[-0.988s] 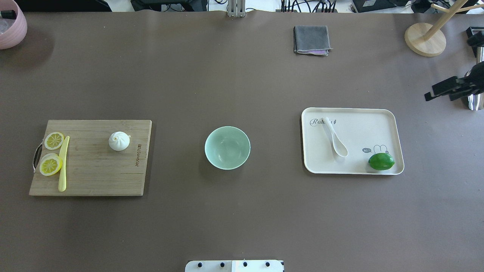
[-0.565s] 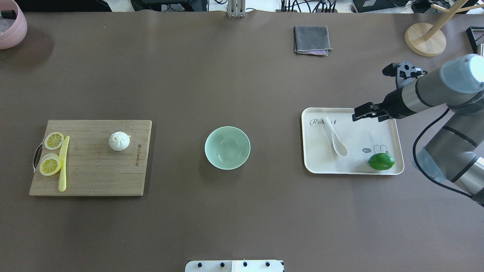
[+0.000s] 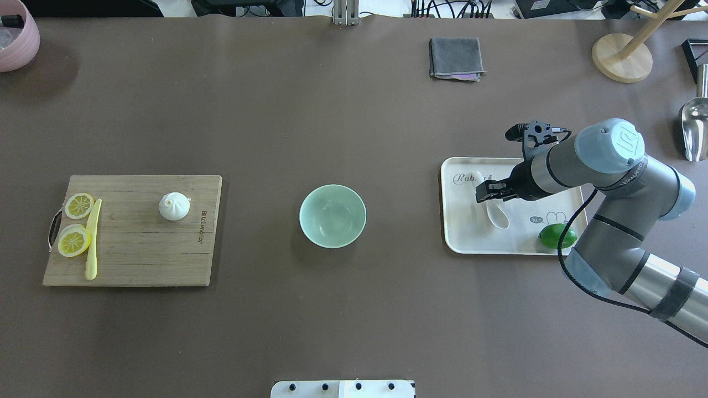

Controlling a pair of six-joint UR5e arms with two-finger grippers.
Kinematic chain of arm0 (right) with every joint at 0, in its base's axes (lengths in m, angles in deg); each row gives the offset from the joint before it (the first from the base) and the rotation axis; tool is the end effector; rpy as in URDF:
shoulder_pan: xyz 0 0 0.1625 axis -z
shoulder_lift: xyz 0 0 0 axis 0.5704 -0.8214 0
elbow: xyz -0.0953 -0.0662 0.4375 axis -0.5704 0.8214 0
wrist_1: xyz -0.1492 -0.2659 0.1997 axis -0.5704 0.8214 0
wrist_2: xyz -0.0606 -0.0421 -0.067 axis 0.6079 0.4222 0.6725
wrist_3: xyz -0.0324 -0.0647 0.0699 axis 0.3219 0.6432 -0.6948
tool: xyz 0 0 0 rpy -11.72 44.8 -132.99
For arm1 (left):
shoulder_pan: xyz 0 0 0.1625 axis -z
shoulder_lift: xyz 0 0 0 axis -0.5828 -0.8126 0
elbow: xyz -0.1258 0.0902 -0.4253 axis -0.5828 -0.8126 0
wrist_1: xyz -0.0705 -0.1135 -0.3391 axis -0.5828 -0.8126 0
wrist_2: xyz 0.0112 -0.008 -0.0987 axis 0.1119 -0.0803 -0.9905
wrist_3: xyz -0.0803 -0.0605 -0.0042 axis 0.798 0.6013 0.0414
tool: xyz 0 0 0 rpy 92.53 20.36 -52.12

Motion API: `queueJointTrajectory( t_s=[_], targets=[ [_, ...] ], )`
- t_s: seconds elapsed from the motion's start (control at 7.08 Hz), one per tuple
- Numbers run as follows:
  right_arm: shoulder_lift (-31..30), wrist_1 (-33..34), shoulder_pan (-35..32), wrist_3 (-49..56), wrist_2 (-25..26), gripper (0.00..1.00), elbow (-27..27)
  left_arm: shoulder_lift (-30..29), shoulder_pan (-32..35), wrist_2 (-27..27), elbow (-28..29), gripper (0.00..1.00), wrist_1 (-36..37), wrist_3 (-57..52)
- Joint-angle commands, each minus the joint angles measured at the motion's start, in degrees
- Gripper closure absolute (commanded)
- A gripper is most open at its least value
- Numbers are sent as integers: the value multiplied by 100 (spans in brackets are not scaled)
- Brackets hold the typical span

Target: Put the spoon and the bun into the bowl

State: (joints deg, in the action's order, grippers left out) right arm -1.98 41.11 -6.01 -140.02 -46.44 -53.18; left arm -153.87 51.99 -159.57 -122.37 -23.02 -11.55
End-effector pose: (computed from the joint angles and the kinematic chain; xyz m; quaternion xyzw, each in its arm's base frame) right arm -0.3665 -0.4335 0.4914 0.0856 -0.4678 -0.0235 0.8794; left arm -0.0372 -0.4070 0.6058 0.0939 0.4526 -0.0271 0.8863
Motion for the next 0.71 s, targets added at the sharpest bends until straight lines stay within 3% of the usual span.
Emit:
queueJointTrajectory(
  t_s=[0.0,0.56],
  targets=[
    [4,3,53,1,18,96,-20,29,-1,-15,42,2,-19,-38],
    [48,47,62,9,-44,100,-64,30,-27,-32,86,2,-54,75]
  ],
)
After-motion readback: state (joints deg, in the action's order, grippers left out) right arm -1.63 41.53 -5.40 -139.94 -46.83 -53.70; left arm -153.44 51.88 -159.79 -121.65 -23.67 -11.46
